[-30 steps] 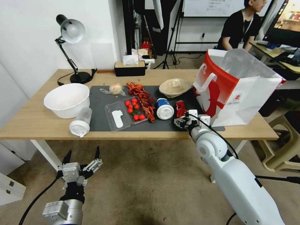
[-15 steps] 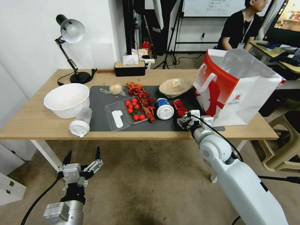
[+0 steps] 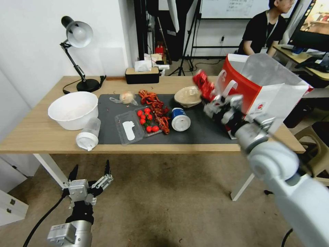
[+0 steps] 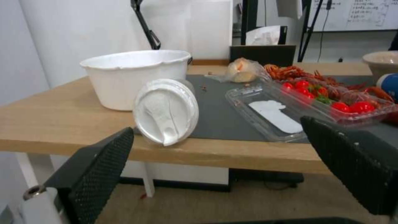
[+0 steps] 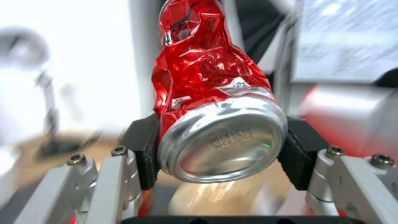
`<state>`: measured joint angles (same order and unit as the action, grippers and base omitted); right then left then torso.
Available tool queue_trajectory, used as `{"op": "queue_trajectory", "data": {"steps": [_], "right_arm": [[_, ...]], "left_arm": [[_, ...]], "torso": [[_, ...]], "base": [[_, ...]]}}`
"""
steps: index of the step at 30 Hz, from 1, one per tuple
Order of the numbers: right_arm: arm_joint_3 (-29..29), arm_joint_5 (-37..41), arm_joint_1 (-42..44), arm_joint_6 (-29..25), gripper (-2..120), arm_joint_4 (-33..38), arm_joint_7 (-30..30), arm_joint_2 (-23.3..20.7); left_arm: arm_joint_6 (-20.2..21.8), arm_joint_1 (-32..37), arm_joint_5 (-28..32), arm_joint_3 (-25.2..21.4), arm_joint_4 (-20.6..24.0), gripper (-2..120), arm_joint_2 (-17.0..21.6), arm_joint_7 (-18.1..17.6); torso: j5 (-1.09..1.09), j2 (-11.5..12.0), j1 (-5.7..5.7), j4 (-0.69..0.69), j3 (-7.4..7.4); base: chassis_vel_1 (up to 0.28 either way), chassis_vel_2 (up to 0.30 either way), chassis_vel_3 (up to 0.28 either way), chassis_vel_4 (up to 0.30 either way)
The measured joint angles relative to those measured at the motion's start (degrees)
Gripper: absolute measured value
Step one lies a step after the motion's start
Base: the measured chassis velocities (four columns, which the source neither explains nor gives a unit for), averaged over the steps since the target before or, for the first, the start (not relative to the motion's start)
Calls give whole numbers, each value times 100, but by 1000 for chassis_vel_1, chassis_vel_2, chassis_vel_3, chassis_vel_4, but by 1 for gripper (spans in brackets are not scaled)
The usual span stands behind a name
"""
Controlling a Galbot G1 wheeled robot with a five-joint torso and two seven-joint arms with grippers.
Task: Pick up the trash from the table and place it into the takeout bag.
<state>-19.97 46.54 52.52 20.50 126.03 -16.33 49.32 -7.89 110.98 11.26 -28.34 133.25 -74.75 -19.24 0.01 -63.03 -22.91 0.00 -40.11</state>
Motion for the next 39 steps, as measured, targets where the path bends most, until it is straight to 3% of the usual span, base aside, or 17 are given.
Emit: {"op": "queue_trajectory", "data": {"steps": [2, 3, 9, 11, 13, 15, 16, 21, 27, 35, 39], "right_arm": [[-70, 131, -117, 10, 55, 8, -127, -58], [-201, 473, -514, 65, 55, -63, -559, -276], [-437, 1328, -1305, 460, 55, -539, -1497, -766], [-440, 1357, -1320, 480, 57, -550, -1525, -777], [-475, 1708, -1491, 716, 66, -711, -1820, -895], [-481, 1799, -1530, 773, 68, -767, -1876, -925], [-482, 1987, -1634, 918, 82, -1090, -1975, -1030], [-422, 1634, -1549, 974, 98, -1304, -1800, -1048], [-471, 1414, -1258, 661, 100, -1083, -1334, -1035], [-712, 1533, -499, -106, 100, 139, -681, -1147], [-979, 1304, 540, -467, 100, 977, -166, -1066]], "left_arm": [[0, 2, -2, -2, 3, 100, -2, -1], [-2, 7, -6, -2, 18, 100, -9, -4], [5, 83, 34, -22, 116, 100, 7, -7], [5, 86, 35, -24, 118, 100, 8, -7], [6, 112, 45, -41, 139, 100, 28, -8], [6, 121, 48, -44, 143, 100, 36, -8], [8, 145, 50, -45, 163, 100, 61, -8], [24, 200, 22, 1, 228, 100, 68, 3], [22, 287, 63, -75, 322, 100, 113, 15], [3, 123, 85, -56, 326, 100, 83, 21], [-40, 134, 56, -35, 318, 100, 38, 22]], "torso": [[-1, 0, 0, 1, 0], [-2, 0, 0, 0, 0], [-2, 0, 0, 0, 0], [-2, 0, 0, 0, 0], [1, 0, 0, -1, 0], [0, 0, 0, -1, 0], [-1, 0, 0, -1, 0], [-2, 0, 0, -1, 0], [-1, 1, 0, 0, 0], [-3, 0, 0, 1, 0], [-3, 0, 0, -2, 1]], "base": [[0, 0, 0, 0], [0, 0, 0, 0], [0, 0, 0, 0], [0, 0, 0, 0], [0, 0, 0, 0], [0, 0, 0, 0], [0, 0, 0, 0], [0, 0, 0, 0], [0, 0, 0, 0], [0, 0, 0, 0], [0, 0, 0, 0]]}}
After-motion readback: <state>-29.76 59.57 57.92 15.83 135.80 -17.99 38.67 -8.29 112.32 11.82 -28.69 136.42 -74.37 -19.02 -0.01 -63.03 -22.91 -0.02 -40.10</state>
